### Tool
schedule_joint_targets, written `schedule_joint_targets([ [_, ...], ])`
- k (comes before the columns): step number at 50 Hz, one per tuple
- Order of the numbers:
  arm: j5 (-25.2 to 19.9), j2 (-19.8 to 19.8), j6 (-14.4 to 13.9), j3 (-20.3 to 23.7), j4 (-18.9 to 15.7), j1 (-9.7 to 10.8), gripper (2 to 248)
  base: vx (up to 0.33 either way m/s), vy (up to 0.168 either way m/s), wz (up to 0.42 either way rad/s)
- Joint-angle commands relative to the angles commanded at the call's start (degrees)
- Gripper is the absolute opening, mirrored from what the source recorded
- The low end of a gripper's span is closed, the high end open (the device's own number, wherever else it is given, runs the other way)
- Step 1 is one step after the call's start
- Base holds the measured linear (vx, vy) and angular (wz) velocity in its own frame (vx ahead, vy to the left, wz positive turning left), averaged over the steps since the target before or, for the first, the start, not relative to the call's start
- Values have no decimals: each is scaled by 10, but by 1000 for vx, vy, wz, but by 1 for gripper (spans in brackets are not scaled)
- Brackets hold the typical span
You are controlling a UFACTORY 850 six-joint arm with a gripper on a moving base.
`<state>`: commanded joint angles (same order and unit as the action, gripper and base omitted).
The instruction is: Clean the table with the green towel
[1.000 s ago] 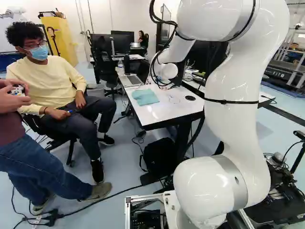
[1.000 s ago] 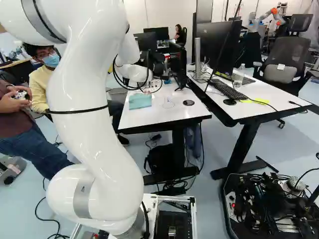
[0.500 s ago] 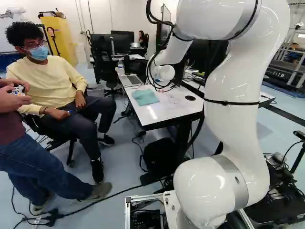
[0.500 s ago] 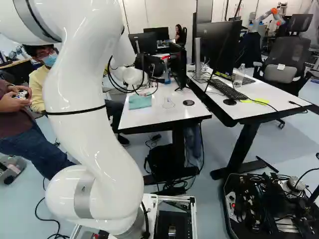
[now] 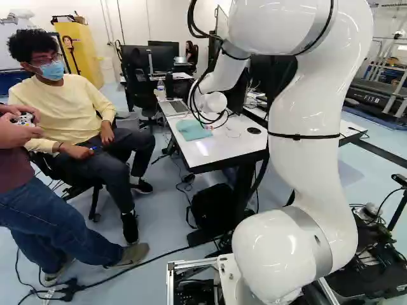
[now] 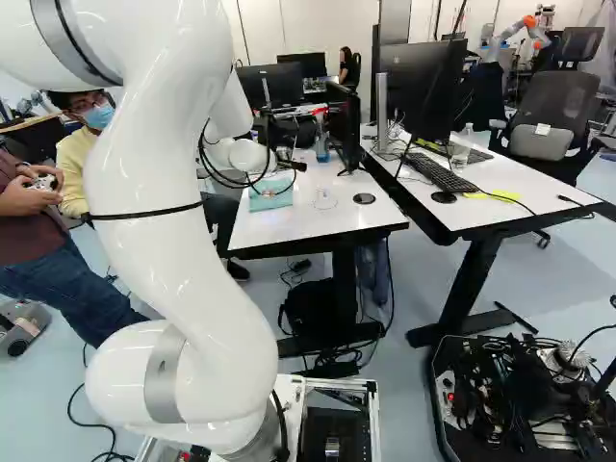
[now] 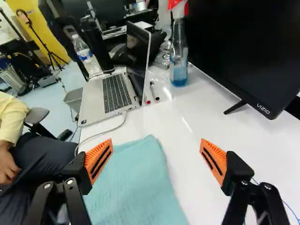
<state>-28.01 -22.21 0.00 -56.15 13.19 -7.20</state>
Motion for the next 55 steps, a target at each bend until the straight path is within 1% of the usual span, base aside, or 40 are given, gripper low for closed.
schedule_joint_targets([
  [6, 23, -8, 0, -1, -30, 0, 247, 0, 0, 0],
  [18, 59, -25, 0, -6, -100, 0, 247, 0, 0, 0],
  [28, 82, -57, 0, -32, -161, 3, 247, 0, 0, 0],
  [37, 91, -76, 0, -58, -214, 8, 247, 0, 0, 0],
  [55, 93, -92, 0, -104, -323, 18, 247, 0, 0, 0],
])
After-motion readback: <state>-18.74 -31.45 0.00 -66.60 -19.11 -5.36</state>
